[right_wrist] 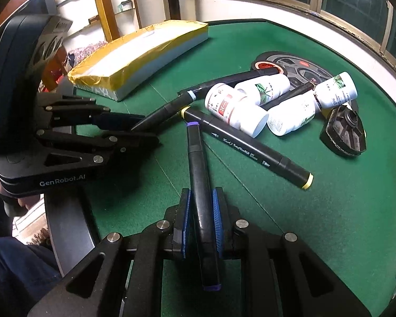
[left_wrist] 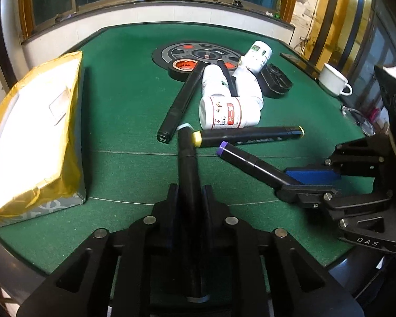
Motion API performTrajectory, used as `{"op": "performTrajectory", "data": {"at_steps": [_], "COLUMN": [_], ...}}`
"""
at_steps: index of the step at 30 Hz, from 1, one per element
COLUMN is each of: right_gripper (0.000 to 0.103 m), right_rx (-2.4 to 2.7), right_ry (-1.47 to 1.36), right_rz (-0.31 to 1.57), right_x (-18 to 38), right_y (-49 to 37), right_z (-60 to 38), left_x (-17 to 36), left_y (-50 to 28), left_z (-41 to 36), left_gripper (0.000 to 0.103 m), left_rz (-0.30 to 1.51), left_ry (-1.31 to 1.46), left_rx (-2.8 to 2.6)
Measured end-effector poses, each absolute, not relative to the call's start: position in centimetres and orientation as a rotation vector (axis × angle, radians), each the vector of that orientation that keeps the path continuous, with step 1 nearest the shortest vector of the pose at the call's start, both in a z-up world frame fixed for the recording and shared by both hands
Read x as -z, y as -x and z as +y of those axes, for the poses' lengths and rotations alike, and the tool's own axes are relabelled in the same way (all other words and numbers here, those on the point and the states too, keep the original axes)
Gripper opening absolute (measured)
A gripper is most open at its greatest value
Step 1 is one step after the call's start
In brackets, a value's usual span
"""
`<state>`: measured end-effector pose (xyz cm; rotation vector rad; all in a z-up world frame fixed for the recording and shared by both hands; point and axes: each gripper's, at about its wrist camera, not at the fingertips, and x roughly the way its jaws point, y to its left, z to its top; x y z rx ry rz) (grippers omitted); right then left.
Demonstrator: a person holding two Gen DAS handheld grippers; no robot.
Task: Organize rigid objects
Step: 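Carry both black markers into the tray and open both tools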
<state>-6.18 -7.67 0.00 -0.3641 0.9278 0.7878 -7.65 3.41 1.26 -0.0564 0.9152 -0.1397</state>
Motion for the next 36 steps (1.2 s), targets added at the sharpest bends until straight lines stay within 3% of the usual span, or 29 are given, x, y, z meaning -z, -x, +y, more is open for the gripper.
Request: {"op": "performTrajectory", "data": {"at_steps": [36], "right_gripper": [0.013], "right_rx": [-0.858], "right_ry": [0.044], "right_rz": [0.932], "right_x": [-1.7], "right_y": [4.6], "right_z": [-8.6], "left_x": [-5.4], "left_y": [10.1], "left_z": [9.4], "left_gripper": [0.014], "left_rz": [0.743], "left_ry": [0.329], "left_rx": [0.144]}}
